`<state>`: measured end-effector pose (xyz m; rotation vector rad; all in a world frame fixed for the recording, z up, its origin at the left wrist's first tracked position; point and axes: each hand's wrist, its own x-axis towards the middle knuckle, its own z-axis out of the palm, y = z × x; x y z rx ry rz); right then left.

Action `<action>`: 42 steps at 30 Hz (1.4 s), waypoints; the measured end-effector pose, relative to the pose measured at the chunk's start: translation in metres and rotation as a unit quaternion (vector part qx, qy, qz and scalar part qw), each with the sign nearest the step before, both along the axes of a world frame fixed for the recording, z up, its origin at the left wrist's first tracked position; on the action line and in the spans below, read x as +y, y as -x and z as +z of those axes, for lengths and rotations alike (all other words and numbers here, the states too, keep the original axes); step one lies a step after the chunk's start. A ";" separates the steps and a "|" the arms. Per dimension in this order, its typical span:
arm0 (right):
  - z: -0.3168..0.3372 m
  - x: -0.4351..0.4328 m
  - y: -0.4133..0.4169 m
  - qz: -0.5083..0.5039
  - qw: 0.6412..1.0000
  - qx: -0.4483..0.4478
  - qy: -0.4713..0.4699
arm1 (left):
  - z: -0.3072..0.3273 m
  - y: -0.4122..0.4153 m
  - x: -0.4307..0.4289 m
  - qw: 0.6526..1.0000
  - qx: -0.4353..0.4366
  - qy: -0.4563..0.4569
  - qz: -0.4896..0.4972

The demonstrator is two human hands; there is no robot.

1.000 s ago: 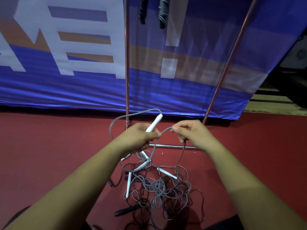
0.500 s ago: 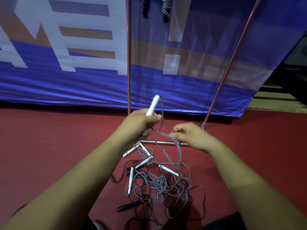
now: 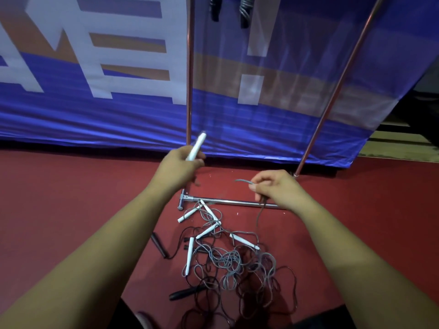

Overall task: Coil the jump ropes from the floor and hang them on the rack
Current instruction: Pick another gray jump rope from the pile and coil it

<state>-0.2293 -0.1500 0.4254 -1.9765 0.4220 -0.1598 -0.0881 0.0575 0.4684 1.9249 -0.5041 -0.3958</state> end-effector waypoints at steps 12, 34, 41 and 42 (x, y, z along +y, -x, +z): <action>-0.011 0.011 0.002 0.118 0.992 0.023 -0.042 | -0.005 0.028 -0.017 0.980 0.137 0.055 -0.130; 0.012 0.028 0.005 0.035 0.998 -0.051 -0.034 | -0.006 0.049 -0.016 0.958 0.129 -0.092 -0.241; 0.000 0.016 0.013 0.097 0.988 0.034 -0.112 | -0.007 0.020 -0.022 0.963 0.216 0.150 -0.056; -0.006 0.010 0.016 0.117 0.985 0.077 -0.102 | -0.006 0.012 -0.019 0.959 0.221 0.173 -0.028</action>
